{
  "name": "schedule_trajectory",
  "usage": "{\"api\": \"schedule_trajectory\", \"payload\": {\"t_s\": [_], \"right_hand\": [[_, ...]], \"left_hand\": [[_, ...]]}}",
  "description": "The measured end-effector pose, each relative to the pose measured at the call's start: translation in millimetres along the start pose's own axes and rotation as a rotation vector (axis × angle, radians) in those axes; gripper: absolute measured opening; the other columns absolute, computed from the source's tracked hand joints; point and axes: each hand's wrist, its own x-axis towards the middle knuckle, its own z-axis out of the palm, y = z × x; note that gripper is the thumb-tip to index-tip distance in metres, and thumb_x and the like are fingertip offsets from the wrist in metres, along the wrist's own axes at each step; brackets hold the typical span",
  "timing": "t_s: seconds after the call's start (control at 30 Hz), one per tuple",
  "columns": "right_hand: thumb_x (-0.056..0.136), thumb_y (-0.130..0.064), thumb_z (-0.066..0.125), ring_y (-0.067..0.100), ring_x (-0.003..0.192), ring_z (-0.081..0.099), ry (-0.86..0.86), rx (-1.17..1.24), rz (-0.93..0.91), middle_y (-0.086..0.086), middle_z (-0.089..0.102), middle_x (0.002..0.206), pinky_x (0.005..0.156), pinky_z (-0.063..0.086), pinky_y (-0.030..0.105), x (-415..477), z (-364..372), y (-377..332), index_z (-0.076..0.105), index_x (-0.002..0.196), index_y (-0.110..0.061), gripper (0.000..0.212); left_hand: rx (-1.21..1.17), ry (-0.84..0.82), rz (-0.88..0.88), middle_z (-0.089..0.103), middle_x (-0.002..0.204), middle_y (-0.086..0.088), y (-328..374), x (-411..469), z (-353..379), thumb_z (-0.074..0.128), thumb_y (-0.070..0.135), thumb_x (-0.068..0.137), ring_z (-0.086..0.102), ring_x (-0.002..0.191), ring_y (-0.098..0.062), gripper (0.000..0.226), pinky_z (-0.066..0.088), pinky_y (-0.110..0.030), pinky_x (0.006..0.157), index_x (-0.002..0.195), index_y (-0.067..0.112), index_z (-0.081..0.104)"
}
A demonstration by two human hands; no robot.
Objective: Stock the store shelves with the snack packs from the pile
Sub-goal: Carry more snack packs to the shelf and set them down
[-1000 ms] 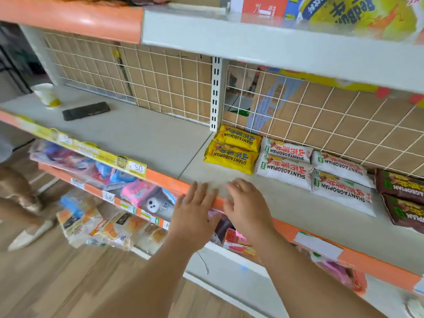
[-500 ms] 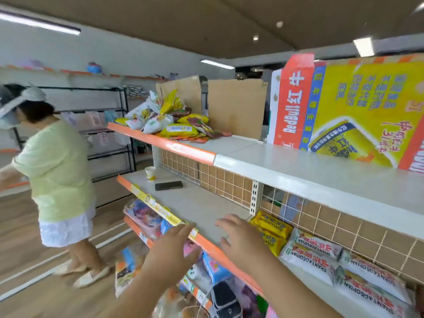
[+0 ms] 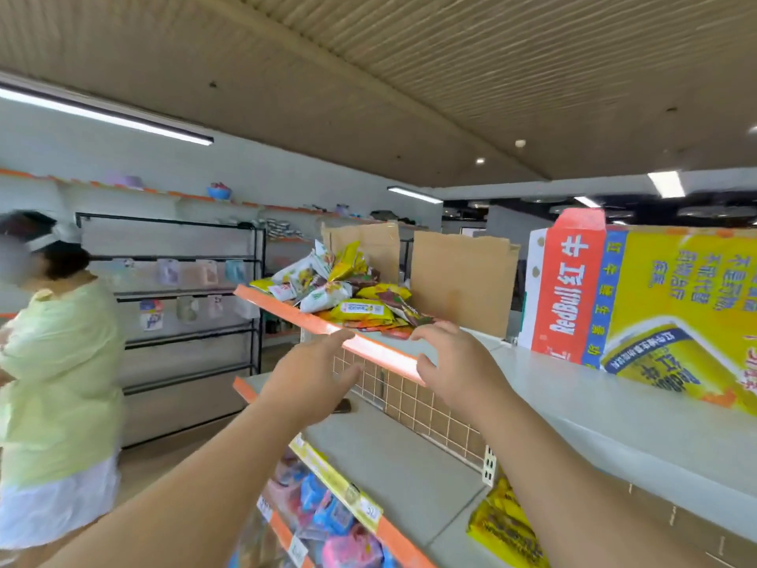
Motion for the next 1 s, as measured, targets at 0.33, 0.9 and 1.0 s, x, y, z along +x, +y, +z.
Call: {"api": "schedule_trajectory", "payload": {"t_s": [0.33, 0.9, 1.0], "right_hand": [[0.089, -0.023, 0.058, 0.019, 0.092, 0.058, 0.020, -0.110, 0.194, -0.007, 0.057, 0.111, 0.076, 0.048, 0.034, 78, 48, 11, 0.066, 0.113, -0.030, 0.026], [0.088, -0.027, 0.061, 0.024, 0.088, 0.059, -0.115, -0.278, 0.344, -0.003, 0.057, 0.097, 0.077, 0.052, 0.036, 193, 95, 60, 0.061, 0.091, -0.036, 0.009], [0.089, -0.029, 0.061, 0.022, 0.087, 0.063, -0.185, -0.261, 0.379, -0.004, 0.064, 0.097, 0.074, 0.051, 0.032, 222, 105, 77, 0.059, 0.093, -0.036, 0.008]], "left_hand": [[-0.103, -0.038, 0.131, 0.054, 0.145, 0.003, -58, 103, 7, 0.056, 0.051, 0.096, 0.049, 0.132, -0.017, 0.056, 0.042, -0.034, 0.102, 0.149, 0.038, 0.042], [-0.132, -0.217, 0.175, 0.051, 0.149, 0.005, -103, 223, 69, 0.060, 0.050, 0.093, 0.051, 0.130, -0.020, 0.060, 0.045, -0.035, 0.101, 0.149, 0.041, 0.042], [-0.074, -0.245, 0.192, 0.046, 0.153, 0.004, -108, 242, 82, 0.060, 0.049, 0.094, 0.047, 0.135, -0.021, 0.062, 0.043, -0.035, 0.105, 0.152, 0.039, 0.039]]}}
